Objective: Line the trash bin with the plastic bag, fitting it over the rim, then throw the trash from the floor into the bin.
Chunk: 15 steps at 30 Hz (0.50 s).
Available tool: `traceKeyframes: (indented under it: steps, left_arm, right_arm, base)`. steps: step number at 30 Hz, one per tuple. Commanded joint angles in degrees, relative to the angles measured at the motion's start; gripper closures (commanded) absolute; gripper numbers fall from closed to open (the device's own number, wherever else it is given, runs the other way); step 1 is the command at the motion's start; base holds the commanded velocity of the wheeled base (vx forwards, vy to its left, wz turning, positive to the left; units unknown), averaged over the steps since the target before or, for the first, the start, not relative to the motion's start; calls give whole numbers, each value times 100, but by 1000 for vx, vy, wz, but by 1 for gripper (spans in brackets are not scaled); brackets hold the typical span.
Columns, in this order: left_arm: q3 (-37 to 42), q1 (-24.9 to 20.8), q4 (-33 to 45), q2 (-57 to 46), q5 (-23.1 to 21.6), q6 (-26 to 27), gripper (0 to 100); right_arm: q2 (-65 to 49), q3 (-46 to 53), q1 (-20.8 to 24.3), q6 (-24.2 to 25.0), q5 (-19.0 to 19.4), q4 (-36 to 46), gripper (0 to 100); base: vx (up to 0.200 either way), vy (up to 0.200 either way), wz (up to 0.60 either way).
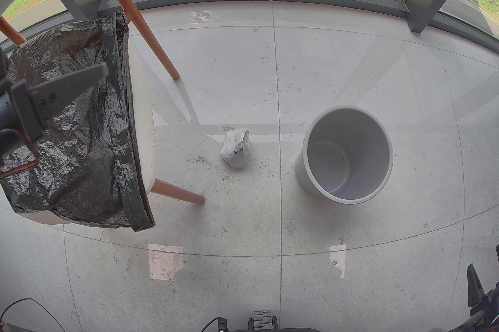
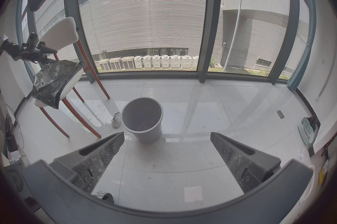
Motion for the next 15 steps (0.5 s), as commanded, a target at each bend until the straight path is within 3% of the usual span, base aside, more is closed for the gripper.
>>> traceKeyframes:
  steps: [1,7,12,15]
  left_arm:
    - [-131,-97,205,683,636,-57,0]
    - [-395,-80,311,938,1049,-74,0]
    - [-553,-89,1084,973,1480,-74,0]
    - [-544,-53,1137,1052,1533,-74,0]
  right_arm:
    - [-40,101,4,-1,-2,-1,0]
    - [-40,101,4,-1,-2,-1,0]
    - [-40,101,4,-1,-2,-1,0]
    - [-40,101,4,-1,-2,-1,0]
  base:
    - [0,0,0]
    - [0,0,0]
    - [0,0,0]
    - [0,0,0]
